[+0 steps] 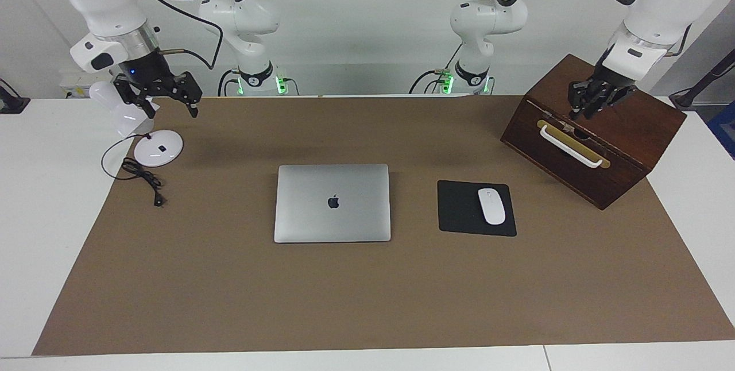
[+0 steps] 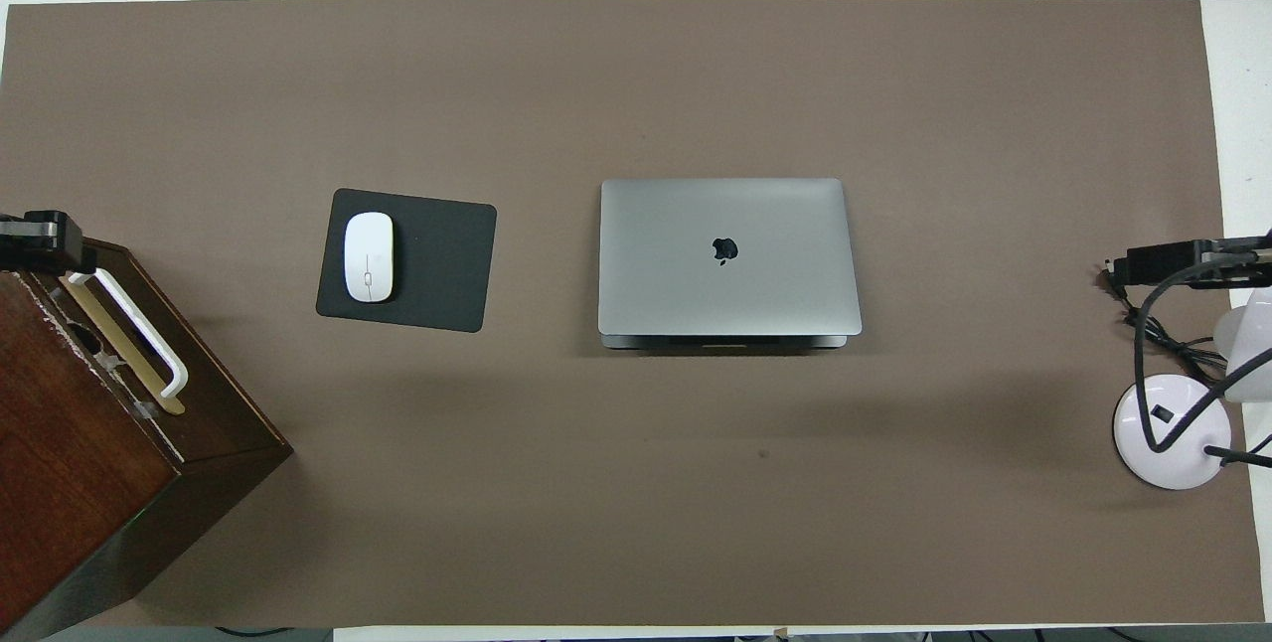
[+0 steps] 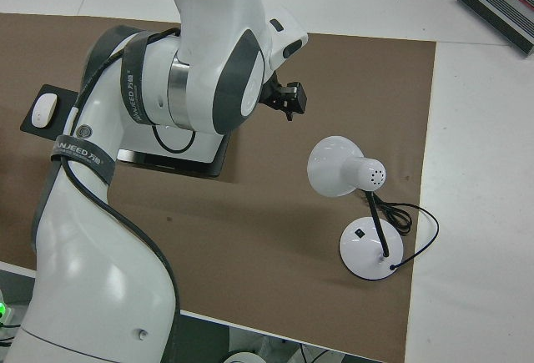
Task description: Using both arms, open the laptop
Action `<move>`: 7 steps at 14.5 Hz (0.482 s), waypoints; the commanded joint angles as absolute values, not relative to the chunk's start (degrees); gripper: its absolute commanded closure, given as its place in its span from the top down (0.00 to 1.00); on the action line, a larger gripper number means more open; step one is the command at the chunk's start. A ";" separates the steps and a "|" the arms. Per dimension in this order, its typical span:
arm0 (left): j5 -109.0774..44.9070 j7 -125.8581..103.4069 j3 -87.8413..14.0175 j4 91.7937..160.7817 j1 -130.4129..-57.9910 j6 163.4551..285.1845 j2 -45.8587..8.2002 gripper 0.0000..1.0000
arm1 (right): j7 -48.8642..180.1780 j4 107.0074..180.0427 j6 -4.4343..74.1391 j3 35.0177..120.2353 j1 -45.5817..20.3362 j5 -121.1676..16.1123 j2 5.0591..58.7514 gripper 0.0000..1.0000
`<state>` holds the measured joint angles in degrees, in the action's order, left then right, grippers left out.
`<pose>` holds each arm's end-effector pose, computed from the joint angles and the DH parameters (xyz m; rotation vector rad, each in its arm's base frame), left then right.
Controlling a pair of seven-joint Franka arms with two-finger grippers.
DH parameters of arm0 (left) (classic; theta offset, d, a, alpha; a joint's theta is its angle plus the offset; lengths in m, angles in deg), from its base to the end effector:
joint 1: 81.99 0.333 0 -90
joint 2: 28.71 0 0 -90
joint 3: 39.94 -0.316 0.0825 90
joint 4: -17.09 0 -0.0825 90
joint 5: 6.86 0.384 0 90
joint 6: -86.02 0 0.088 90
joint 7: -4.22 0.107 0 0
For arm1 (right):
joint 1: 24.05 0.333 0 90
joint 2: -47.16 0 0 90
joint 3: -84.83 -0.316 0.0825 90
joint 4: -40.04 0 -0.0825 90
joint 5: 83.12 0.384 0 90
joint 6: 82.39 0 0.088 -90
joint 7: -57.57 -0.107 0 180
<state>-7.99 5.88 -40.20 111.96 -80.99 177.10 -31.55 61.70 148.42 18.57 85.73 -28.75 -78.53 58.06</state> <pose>0.5396 0.0098 0.6131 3.1211 -0.0101 -0.0251 0.5053 -0.0431 0.5895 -3.0627 0.0587 -0.1033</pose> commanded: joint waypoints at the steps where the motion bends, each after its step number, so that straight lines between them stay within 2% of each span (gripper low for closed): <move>1: -8.00 4.66 -40.29 113.42 -80.93 178.83 -32.76 0.00 | 68.54 153.23 22.45 85.71 -32.92 -72.84 60.95 1.00; 4: -8.71 3.43 -40.20 113.86 -80.93 179.62 -32.84 0.00 | 69.44 157.26 24.38 85.88 -33.80 -69.69 64.37 1.00; 7: -8.79 3.34 -40.20 117.79 -81.54 183.48 -34.42 0.00 | 69.61 168.14 33.24 85.88 -33.11 -68.36 70.69 1.00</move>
